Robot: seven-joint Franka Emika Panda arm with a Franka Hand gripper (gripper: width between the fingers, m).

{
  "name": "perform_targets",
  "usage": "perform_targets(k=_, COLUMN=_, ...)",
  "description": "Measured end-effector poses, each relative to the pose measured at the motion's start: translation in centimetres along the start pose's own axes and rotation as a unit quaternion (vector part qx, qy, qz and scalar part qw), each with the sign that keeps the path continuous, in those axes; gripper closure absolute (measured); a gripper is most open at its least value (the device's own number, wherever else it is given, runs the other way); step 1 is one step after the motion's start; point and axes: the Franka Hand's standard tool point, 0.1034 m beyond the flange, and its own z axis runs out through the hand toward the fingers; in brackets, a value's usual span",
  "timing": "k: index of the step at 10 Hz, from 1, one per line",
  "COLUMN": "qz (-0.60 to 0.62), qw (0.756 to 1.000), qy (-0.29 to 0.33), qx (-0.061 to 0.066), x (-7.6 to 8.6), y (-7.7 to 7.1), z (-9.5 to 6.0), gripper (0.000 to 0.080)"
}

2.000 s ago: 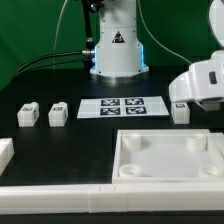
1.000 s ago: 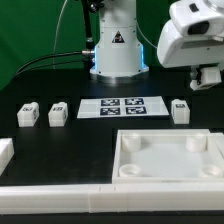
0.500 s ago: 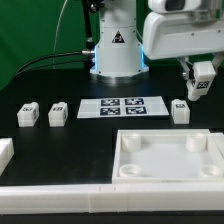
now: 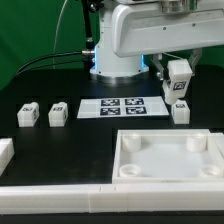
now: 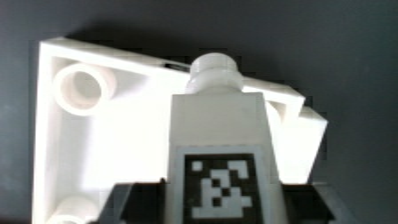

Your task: Assemble one leg

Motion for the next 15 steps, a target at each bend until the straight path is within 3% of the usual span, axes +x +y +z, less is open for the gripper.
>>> perform_targets(k=1, qz=0.0, qw=1.0, qy=-0.003, qx=0.0, x=-0.1, y=0.0, z=0.1, gripper=0.0508)
perform_targets(k=4, qz=-0.008, qw=0.992, qy=0.126, qx=-0.009, x=1.1, y=-0.3, z=0.2, gripper=0.0508)
perform_targets(k=9, qz=-0.031, qw=0.987, qy=0.155, qx=-0.005, x=5.5, y=-1.7, z=1.3, gripper=0.0508)
perform_targets(k=12, qz=-0.038, qw=0.986, qy=0.161, qx=-0.006, x=6.6, y=-1.6, z=1.7, gripper=0.0508)
perform_targets(k=15, qz=-0.039, qw=0.974, qy=0.224, qx=-0.013, x=6.8, y=-1.3, z=1.6, gripper=0.0508)
